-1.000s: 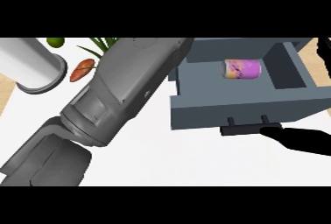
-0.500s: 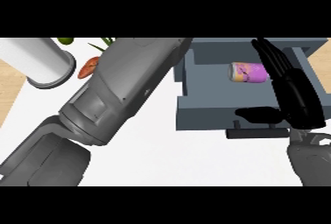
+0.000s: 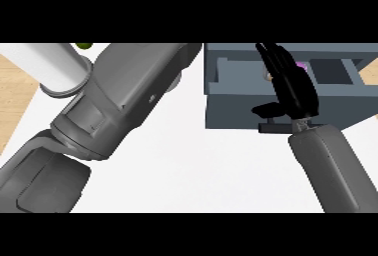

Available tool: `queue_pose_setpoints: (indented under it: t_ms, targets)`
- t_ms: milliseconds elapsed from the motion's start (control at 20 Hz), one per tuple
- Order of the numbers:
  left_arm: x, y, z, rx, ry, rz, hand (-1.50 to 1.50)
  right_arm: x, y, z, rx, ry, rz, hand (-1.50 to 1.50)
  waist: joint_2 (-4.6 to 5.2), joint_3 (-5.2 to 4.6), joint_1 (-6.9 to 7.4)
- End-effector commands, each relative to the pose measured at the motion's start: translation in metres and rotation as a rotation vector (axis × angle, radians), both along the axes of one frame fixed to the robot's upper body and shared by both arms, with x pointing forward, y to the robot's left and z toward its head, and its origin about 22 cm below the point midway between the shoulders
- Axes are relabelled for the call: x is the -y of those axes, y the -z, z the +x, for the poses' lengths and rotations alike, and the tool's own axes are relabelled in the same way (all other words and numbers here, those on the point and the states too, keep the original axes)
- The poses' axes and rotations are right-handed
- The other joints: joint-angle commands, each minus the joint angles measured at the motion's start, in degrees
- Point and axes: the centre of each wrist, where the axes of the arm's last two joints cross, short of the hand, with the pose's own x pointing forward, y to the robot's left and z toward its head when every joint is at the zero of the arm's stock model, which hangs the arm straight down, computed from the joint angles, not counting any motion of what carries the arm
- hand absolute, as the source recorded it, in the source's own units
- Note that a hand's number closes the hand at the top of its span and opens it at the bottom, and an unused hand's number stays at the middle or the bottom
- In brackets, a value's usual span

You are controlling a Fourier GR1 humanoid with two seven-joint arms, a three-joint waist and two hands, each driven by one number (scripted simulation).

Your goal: Pick up the can, place it into the drawer and close the drawer

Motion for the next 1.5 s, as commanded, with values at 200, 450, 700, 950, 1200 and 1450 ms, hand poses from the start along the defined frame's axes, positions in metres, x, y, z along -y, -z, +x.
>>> queue_pose_setpoints:
  t_ms: [200, 450, 700, 950, 1200, 1450]
  targets:
    - [-0.026, 0.002, 0.006, -0.004, -0.013, -0.002, -1.50, -0.013, 0.017, 0.046, 0.072, 0.116, -0.044, -1.50, -0.30, -0.03, 1.87]
    - [-0.049, 0.007, 0.010, -0.017, -0.031, 0.008, -1.50, -0.013, 0.006, 0.068, 0.154, 0.143, -0.030, -1.50, -0.31, -0.02, 2.44]
    - [-0.052, 0.016, 0.006, -0.026, -0.015, 0.005, -1.50, -0.021, -0.003, 0.085, 0.191, 0.174, -0.060, -1.50, 0.07, -0.02, 3.50]
    - [-0.068, 0.009, 0.005, -0.022, -0.014, 0.020, -1.50, -0.025, -0.019, 0.098, 0.208, 0.208, -0.073, -1.50, 0.20, -0.02, 5.29]
    - [-0.093, 0.014, 0.004, -0.034, 0.028, 0.012, -1.50, -0.030, -0.036, 0.105, 0.245, 0.210, -0.063, -1.50, 0.48, -0.05, 6.14]
    - [-0.106, 0.014, 0.000, -0.019, 0.011, 0.033, -1.50, -0.043, -0.043, 0.108, 0.235, 0.173, 0.004, -1.50, 0.21, 0.00, 5.92]
